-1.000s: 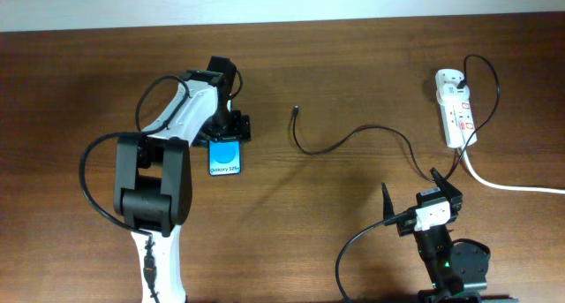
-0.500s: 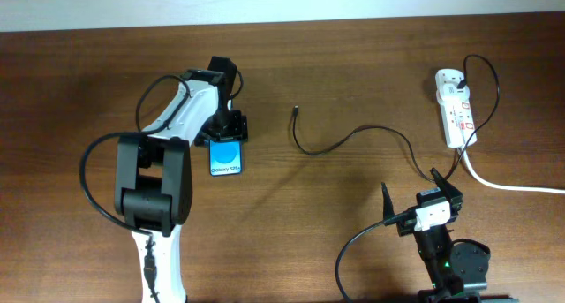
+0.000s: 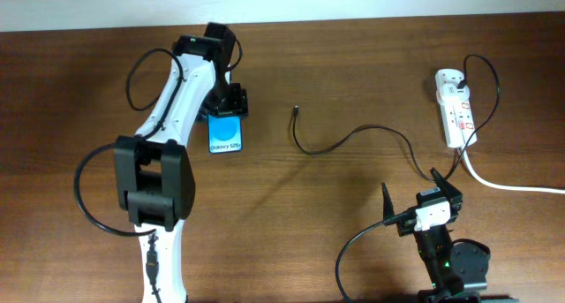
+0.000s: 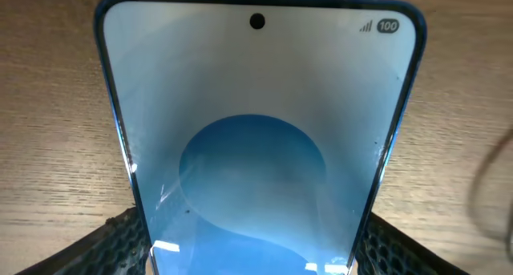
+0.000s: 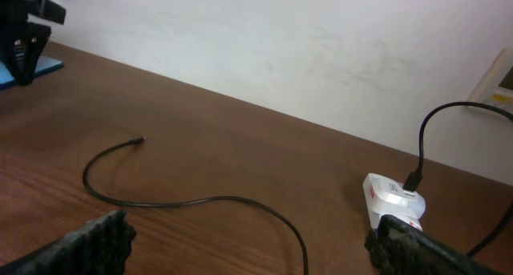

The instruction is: Plug charger to phone and switch on socket

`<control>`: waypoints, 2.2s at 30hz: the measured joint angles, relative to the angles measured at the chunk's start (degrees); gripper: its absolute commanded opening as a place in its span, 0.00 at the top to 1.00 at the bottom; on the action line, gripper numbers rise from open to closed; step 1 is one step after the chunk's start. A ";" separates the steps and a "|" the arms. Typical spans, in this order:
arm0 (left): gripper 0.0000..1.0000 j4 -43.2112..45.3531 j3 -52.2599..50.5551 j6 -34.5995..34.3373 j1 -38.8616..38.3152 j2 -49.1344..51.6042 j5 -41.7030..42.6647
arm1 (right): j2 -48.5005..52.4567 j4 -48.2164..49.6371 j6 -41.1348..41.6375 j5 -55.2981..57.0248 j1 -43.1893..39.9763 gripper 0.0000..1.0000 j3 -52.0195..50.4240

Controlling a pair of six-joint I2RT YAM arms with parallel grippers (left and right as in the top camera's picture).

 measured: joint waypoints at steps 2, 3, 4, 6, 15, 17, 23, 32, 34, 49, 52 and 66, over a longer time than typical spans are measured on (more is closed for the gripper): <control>1.00 -0.68 1.40 -0.35 0.00 0.00 1.40 | 0.00 0.00 0.02 0.00 0.00 0.02 0.00; 1.00 -1.27 2.14 -1.11 0.00 0.00 2.12 | 0.00 0.00 0.02 0.00 0.00 0.02 0.00; 1.00 -1.38 2.45 -2.08 0.00 0.00 2.56 | 0.00 0.00 0.02 0.00 0.00 0.02 0.00; 1.00 -1.53 4.13 -4.22 0.00 0.00 5.75 | 0.00 0.00 0.00 0.00 0.00 0.02 0.00; 1.00 -1.53 5.01 -21.55 0.00 0.00 19.63 | 0.00 0.00 0.02 0.00 0.00 0.02 0.00; 1.00 -1.53 5.01 -22.82 0.00 0.00 21.00 | 0.00 0.00 0.00 0.00 0.00 0.02 0.00; 1.00 -2.16 5.01 -23.82 1.29 0.00 29.44 | 0.00 0.28 0.00 -2.78 0.00 0.02 0.00; 1.00 -12.81 5.14 -34.40 5.88 0.00 44.89 | 0.00 0.39 0.02 -3.91 0.00 0.02 0.00; 1.00 -14.64 5.20 -36.52 6.05 0.00 46.01 | 0.00 0.39 0.00 -4.07 0.00 0.02 0.00; 1.00 -17.77 5.20 -37.42 6.03 0.00 58.31 | 0.17 0.39 0.87 -4.13 0.00 0.02 0.00; 1.00 -17.77 5.20 -37.40 6.03 0.00 56.63 | 1.95 0.42 7.02 -4.26 0.00 0.02 0.00; 1.00 -16.68 5.22 -37.18 6.03 0.00 51.41 | 34.18 -23.67 14.91 -6.45 0.00 0.02 35.67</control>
